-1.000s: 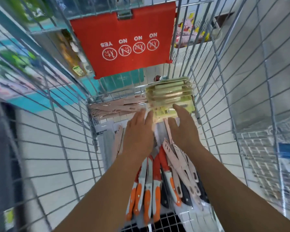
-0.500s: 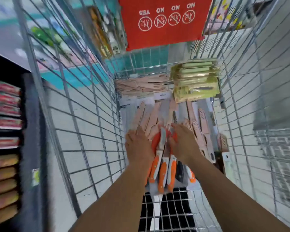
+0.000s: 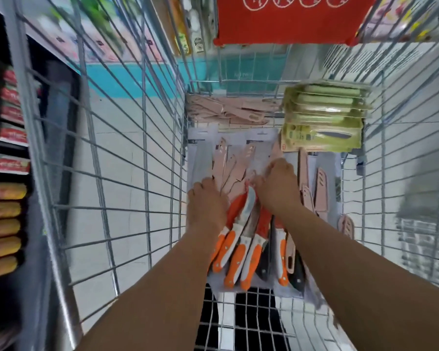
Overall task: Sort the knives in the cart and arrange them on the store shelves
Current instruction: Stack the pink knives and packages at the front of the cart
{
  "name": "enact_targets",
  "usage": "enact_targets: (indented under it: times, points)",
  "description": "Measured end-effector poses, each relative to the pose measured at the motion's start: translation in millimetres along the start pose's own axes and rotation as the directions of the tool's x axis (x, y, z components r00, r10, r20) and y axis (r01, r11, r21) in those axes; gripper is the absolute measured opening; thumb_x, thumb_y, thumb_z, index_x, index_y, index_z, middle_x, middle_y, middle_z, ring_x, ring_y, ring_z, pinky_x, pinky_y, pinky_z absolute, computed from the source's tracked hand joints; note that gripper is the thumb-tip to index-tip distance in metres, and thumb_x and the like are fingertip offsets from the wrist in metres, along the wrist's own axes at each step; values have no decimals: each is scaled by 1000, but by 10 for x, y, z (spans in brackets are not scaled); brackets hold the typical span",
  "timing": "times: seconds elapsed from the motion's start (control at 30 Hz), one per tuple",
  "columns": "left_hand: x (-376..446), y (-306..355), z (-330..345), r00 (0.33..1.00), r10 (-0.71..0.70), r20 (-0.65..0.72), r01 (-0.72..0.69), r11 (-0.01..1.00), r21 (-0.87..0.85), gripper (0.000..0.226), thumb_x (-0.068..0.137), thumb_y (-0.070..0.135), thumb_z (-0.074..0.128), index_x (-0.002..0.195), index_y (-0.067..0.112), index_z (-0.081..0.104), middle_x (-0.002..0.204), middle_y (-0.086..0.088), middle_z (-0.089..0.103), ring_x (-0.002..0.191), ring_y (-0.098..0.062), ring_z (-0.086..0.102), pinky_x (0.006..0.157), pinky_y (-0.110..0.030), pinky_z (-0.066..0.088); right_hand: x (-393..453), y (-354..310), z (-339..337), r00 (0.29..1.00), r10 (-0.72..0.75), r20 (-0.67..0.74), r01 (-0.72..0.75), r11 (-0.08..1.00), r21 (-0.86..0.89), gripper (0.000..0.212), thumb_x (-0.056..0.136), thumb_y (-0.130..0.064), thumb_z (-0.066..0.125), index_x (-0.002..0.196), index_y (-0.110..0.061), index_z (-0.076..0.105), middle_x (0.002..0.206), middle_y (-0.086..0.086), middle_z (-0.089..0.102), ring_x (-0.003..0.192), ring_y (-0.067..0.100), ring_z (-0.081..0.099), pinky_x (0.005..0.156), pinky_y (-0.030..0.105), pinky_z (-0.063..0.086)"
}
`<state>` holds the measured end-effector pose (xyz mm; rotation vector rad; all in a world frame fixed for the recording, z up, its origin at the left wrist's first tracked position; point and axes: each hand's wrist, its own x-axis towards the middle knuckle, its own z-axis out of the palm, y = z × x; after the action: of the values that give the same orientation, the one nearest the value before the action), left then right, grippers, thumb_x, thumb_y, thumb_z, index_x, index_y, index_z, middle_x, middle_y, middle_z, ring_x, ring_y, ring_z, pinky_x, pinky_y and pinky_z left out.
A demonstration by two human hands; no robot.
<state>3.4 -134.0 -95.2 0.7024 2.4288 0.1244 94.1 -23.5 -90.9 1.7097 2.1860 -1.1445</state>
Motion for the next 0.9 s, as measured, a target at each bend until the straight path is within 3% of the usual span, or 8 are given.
enact_targets:
  times: [0.1, 0.2, 0.3, 0.43, 0.57, 0.7, 0.8, 0.9]
  points:
    - [36, 6, -1, 992, -101, 77, 114, 976, -184, 30, 90, 28, 57, 111, 8, 49, 108, -12, 58, 100, -31, 56, 85, -43, 49, 92, -28, 30, 998, 66, -25, -66, 998, -2, 58, 87, -37, 62, 123, 2, 39, 122, 21, 47, 108, 38, 52, 89, 42, 45]
    - [30, 8, -17, 984, -130, 125, 154, 966, -206, 23, 91, 23, 52, 105, 5, 55, 102, -14, 62, 94, -32, 59, 78, -38, 50, 121, -60, 31, 995, 100, -9, -100, 995, -29, 62, 91, -36, 58, 129, 5, 32, 127, 23, 44, 112, 41, 51, 89, 41, 44]
    - [0, 8, -41, 984, -111, 136, 137, 971, -196, 25, 93, 20, 50, 106, 0, 57, 104, -19, 61, 97, -35, 59, 80, -40, 51, 89, -82, -33, 992, 113, 56, -109, 992, -58, 51, 92, -28, 55, 125, 6, 36, 125, 25, 45, 109, 42, 52, 86, 41, 45]
    - [-81, 56, -79, 979, -169, 111, 189, 959, -209, 20, 95, 18, 48, 110, 6, 49, 108, -14, 57, 101, -33, 57, 84, -43, 48, 46, -67, -72, 990, 39, 134, -22, 992, -127, 24, 90, -11, 52, 109, 1, 44, 108, 20, 54, 92, 37, 57, 67, 33, 41]
    - [-123, 117, -156, 976, -212, 52, 215, 890, -401, 6, 98, 18, 40, 102, 14, 39, 94, -8, 58, 81, -25, 57, 67, -38, 46, 15, -149, -35, 989, -54, 140, 67, 994, -86, 13, 93, -8, 44, 106, -6, 48, 103, 16, 55, 68, 25, 50, 56, 28, 36]
    - [-75, 351, -317, 968, -245, 52, 214, 702, -679, 22, 103, 21, 27, 104, 6, 44, 83, -4, 53, 72, -18, 54, 56, -30, 39, -9, -266, -69, 979, -119, 168, 103, 990, 96, 4, 99, -18, 40, 102, -17, 43, 79, 1, 56, 58, 12, 49, 45, 27, 29]
    - [74, 536, -381, 912, -338, 231, 356, 375, -856, 22, 97, 15, 38, 113, 6, 51, 104, -13, 62, 91, -28, 65, 74, -39, 55, 28, -335, -48, 967, -153, 205, 91, 955, 283, 4, 99, -24, 43, 99, -23, 47, 76, -4, 59, 59, 11, 53, 51, 24, 38]
    - [202, 640, -364, 874, -313, 371, 424, 120, -898, 23, 89, 11, 53, 111, 10, 61, 97, -17, 69, 82, -33, 69, 62, -47, 58, 107, -391, -87, 954, -185, 235, 88, 924, 372, 10, 96, -35, 48, 99, -29, 56, 80, 0, 65, 68, 22, 60, 64, 36, 51]
